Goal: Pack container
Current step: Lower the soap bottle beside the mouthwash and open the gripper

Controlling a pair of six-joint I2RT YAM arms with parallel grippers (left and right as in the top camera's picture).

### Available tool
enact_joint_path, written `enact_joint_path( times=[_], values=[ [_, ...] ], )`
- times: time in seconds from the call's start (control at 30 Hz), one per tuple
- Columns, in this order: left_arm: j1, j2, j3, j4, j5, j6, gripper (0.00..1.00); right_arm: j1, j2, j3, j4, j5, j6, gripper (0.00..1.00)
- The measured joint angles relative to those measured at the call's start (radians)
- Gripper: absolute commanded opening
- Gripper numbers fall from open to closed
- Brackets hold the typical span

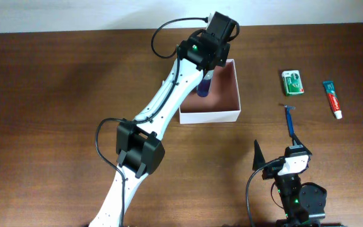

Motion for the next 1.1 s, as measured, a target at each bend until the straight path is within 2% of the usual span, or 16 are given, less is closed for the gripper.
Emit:
enact_joint_path(
  times=[0.1,0.23,1.1],
  values=[
    [0.0,0.0,0.0,0.003,0.0,0.0,0.24,0.0,0.0,0.0,0.0,0.0,0.0,0.99],
    [0.002,0.0,0.0,0.001,0.0,0.001,0.29,0.0,0.0,0.0,0.0,0.0,0.0,0.99],
    [0.003,0.0,0.0,-0.07,-0.016,0.0,0.3,0.0,0.0,0.0,0.0,0.0,0.0,0.99]
  ],
)
